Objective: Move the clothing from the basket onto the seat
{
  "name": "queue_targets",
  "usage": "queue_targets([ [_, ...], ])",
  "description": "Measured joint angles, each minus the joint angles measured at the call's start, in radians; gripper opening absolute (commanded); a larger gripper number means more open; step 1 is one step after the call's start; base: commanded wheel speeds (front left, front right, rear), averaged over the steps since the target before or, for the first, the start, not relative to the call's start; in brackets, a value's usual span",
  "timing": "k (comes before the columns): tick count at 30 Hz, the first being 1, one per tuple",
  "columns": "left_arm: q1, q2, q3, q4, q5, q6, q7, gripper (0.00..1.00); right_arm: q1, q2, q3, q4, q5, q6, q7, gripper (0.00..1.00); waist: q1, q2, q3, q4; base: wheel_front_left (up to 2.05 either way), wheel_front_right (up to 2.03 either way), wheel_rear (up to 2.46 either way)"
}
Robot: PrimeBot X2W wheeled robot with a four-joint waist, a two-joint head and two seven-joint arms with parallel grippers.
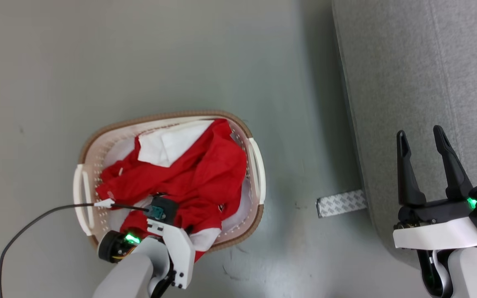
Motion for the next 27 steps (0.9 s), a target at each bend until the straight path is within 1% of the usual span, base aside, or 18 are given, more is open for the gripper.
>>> queue_targets([
  [7, 0.023, -0.015, -0.002, -0.041, -0.070, 0.000, -0.102, 0.00, 0.037, 0.001, -0.003, 0.032, -0.009, 0.000, 0.000, 1.00, -0.0001, 0.0000, -0.106, 0.022, 0.00, 0.00, 0.00],
  [12, 0.070, -0.025, -0.007, -0.092, -0.115, 0.000, -0.175, 0.00, 0.095, 0.001, -0.006, 0.053, -0.031, 0.000, 0.000, 1.00, -0.0002, 0.0000, -0.220, 0.049, 0.00, 0.00, 0.00],
  [16, 0.120, -0.033, -0.007, -0.135, -0.133, 0.001, -0.207, 0.00, 0.156, 0.001, -0.012, 0.072, -0.053, 0.000, 0.000, 1.00, -0.0002, 0.0000, -0.322, 0.075, 0.00, 0.00, 0.00],
  [19, 0.155, -0.037, -0.009, -0.180, -0.135, 0.008, -0.231, 0.00, 0.201, 0.001, -0.016, 0.082, -0.063, 0.000, 0.000, 1.00, -0.0003, 0.0000, -0.399, 0.097, 0.00, 0.00, 0.00],
  [22, 0.194, -0.036, -0.007, -0.239, -0.144, 0.027, -0.239, 0.00, 0.237, -0.003, -0.010, 0.088, -0.069, 0.000, 0.000, 1.00, -0.0003, 0.0000, -0.473, 0.119, 0.00, 0.00, 0.00],
  [27, 0.245, -0.011, 0.005, -0.361, -0.158, 0.063, -0.236, 0.00, 0.288, -0.011, 0.007, 0.101, -0.070, 0.000, 0.000, 1.00, -0.0004, 0.0000, -0.581, 0.153, 0.00, 0.00, 0.00],
])
